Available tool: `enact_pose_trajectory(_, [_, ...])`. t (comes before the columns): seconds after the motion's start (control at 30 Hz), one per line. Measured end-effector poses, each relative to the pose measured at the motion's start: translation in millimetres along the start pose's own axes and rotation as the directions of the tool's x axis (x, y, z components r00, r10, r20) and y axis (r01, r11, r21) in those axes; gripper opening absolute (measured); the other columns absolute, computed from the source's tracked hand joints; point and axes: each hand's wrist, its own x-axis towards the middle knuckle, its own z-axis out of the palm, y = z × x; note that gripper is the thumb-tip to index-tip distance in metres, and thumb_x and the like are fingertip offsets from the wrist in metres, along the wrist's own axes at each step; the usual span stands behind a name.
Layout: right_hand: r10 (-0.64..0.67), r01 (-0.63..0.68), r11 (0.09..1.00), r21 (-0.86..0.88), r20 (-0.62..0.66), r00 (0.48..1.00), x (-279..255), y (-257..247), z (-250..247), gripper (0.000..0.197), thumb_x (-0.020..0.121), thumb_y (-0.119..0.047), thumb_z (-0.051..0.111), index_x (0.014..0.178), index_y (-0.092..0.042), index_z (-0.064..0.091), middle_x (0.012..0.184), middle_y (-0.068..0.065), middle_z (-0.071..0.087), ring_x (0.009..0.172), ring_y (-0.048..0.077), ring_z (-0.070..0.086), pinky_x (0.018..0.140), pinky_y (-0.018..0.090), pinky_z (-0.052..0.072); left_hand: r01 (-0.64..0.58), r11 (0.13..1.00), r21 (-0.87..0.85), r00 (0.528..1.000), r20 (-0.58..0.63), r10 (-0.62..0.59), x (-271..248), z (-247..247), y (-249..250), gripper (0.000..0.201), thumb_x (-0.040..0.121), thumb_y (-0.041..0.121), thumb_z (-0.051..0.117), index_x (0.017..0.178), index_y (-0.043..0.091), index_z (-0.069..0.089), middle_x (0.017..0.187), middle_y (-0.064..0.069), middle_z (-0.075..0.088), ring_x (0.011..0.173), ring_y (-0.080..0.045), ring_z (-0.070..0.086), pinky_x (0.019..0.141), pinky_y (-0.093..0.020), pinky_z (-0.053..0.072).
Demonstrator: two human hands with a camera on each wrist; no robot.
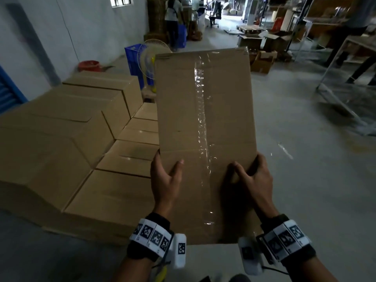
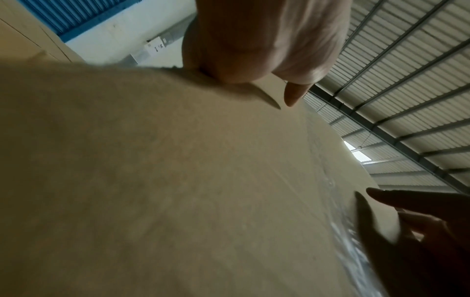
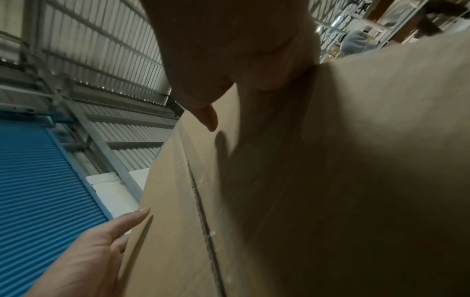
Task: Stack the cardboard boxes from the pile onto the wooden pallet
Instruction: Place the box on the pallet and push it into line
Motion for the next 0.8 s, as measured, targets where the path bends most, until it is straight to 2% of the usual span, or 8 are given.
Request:
enact_pose_trajectory(0.07, [0.005,-0.005,1.000,-0.004,0.019,1.000,41,7,18,0.066,0.087,-0.037,0.072,0.142,-0.015,0.043,0.129,0.005,0.062,0.101,0.013,0.058,0.084,0.027,0.047,0.019,1.000,-0.003,1.000,-0.014,-0.019,33,24,-8,0.094,0.085,0.055,0.065,0.159,0.018,0.020,0.164,-0.006,0.028,0.148,-0.021,0.029,0.111,-0.031,0.030])
enact_pose_trajectory(0.2, [0.003,-0.002,1.000,-0.019,0.032,0.999,139,26,53,0.060,0.087,-0.038,0.073,0.138,-0.017,0.048,0.122,0.002,0.066,0.101,0.016,0.062,0.083,0.027,0.046,0.057,0.998,-0.009,0.998,-0.036,-0.058,108,84,-22,0.087,0.093,0.043,0.068,0.159,0.017,0.019,0.163,-0.007,0.028,0.146,-0.017,0.029,0.111,-0.031,0.030])
enact_pose_trajectory(0.33, [-0.012,0.014,0.999,-0.035,0.062,0.998,256,49,87,0.058,0.087,-0.041,0.073,0.135,-0.019,0.049,0.119,0.001,0.066,0.102,0.020,0.064,0.085,0.035,0.052,0.070,0.997,-0.019,0.995,-0.064,-0.071,197,156,-29,0.089,0.091,0.048,0.068,0.159,0.019,0.019,0.163,-0.007,0.030,0.147,-0.023,0.033,0.117,-0.044,0.036])
enact_pose_trajectory(0.4, [-0.016,0.018,0.999,-0.027,0.084,0.996,316,54,102,0.060,0.086,-0.042,0.073,0.136,-0.020,0.049,0.121,0.001,0.066,0.104,0.022,0.065,0.088,0.040,0.054,0.078,0.997,-0.029,0.994,-0.079,-0.080,245,189,-28,0.088,0.089,0.052,0.067,0.158,0.021,0.023,0.161,-0.006,0.034,0.145,-0.023,0.037,0.116,-0.046,0.038])
enact_pose_trajectory(0.5, [-0.044,0.047,0.999,-0.024,0.128,0.991,396,53,123,0.061,0.086,-0.042,0.073,0.137,-0.022,0.048,0.123,0.001,0.066,0.106,0.021,0.065,0.090,0.040,0.054,0.101,0.994,-0.049,0.987,-0.119,-0.106,311,226,-25,0.095,0.079,0.067,0.062,0.155,0.021,0.028,0.155,-0.005,0.042,0.139,-0.023,0.045,0.110,-0.050,0.046])
enact_pose_trajectory(0.57, [-0.072,0.076,0.997,-0.021,0.171,0.983,444,51,140,0.062,0.086,-0.042,0.073,0.139,-0.021,0.047,0.125,0.002,0.066,0.107,0.021,0.065,0.091,0.041,0.053,0.106,0.994,-0.041,0.981,-0.158,-0.111,348,247,-25,0.093,0.082,0.063,0.064,0.155,0.019,0.028,0.155,-0.006,0.042,0.138,-0.023,0.046,0.110,-0.049,0.046])
enact_pose_trajectory(0.67, [-0.116,0.121,0.993,-0.006,0.246,0.962,510,50,170,0.063,0.087,-0.036,0.073,0.142,-0.020,0.045,0.128,0.002,0.064,0.107,0.018,0.063,0.090,0.033,0.050,0.120,0.991,-0.065,0.959,-0.251,-0.133,396,271,-23,0.083,0.092,0.044,0.069,0.157,0.015,0.027,0.158,-0.007,0.038,0.141,-0.023,0.042,0.114,-0.044,0.042])
enact_pose_trajectory(0.8, [-0.169,0.177,0.984,0.008,0.343,0.924,593,49,222,0.065,0.088,-0.033,0.072,0.145,-0.020,0.043,0.129,0.003,0.064,0.109,0.021,0.064,0.089,0.028,0.046,0.138,0.982,-0.130,0.923,-0.343,-0.176,462,303,-40,0.085,0.091,0.047,0.068,0.158,0.019,0.024,0.161,-0.004,0.033,0.145,-0.020,0.037,0.118,-0.045,0.037])
